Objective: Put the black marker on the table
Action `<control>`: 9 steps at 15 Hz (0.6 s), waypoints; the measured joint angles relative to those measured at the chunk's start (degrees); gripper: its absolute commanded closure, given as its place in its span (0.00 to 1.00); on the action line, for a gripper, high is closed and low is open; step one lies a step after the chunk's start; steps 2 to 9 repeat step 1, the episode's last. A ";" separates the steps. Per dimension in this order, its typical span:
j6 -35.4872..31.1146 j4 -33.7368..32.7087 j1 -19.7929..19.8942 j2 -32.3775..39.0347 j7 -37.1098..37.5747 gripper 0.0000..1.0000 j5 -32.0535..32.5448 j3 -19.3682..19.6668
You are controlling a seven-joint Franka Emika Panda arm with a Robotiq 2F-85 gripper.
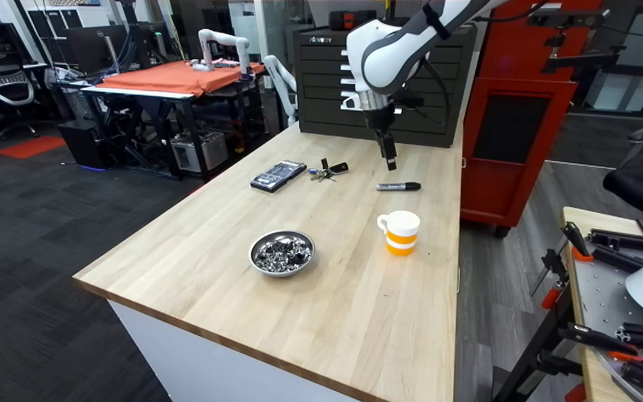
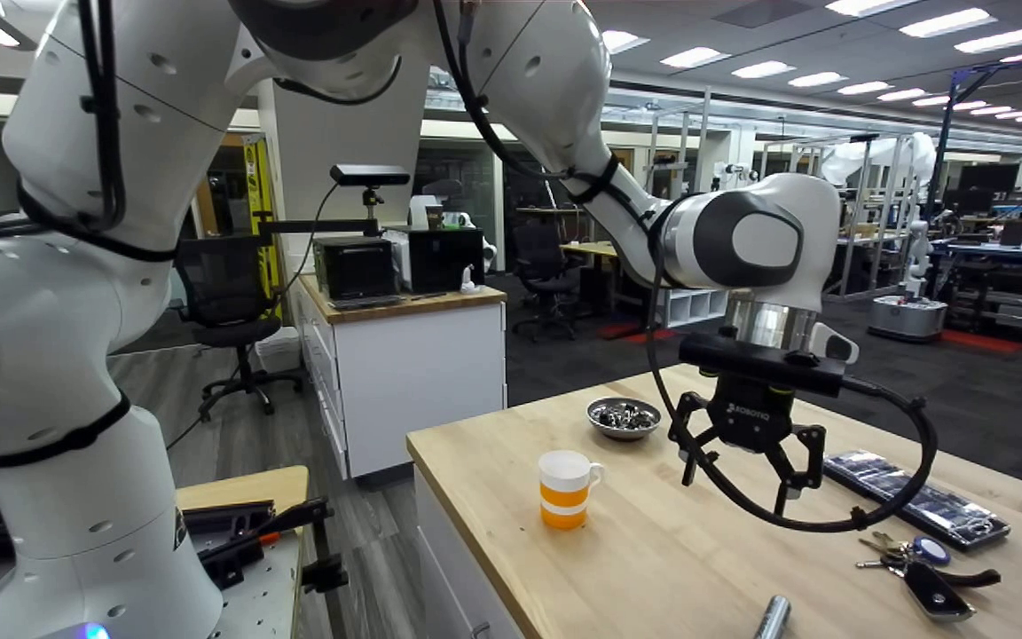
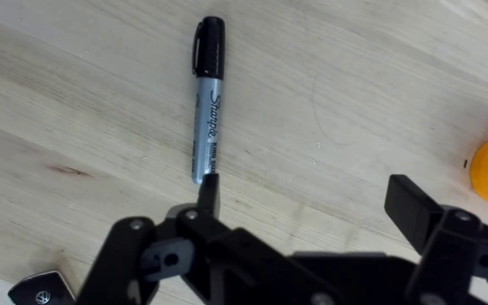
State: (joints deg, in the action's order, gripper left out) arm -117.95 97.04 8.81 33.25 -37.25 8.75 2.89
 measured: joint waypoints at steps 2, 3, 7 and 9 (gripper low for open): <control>-0.04 0.04 0.00 0.00 0.01 0.00 -0.01 0.00; -0.04 0.04 0.00 0.00 0.01 0.00 -0.01 0.00; -0.04 0.04 0.00 0.00 0.01 0.00 -0.01 0.00; -0.04 0.04 0.00 0.00 0.01 0.00 -0.01 0.00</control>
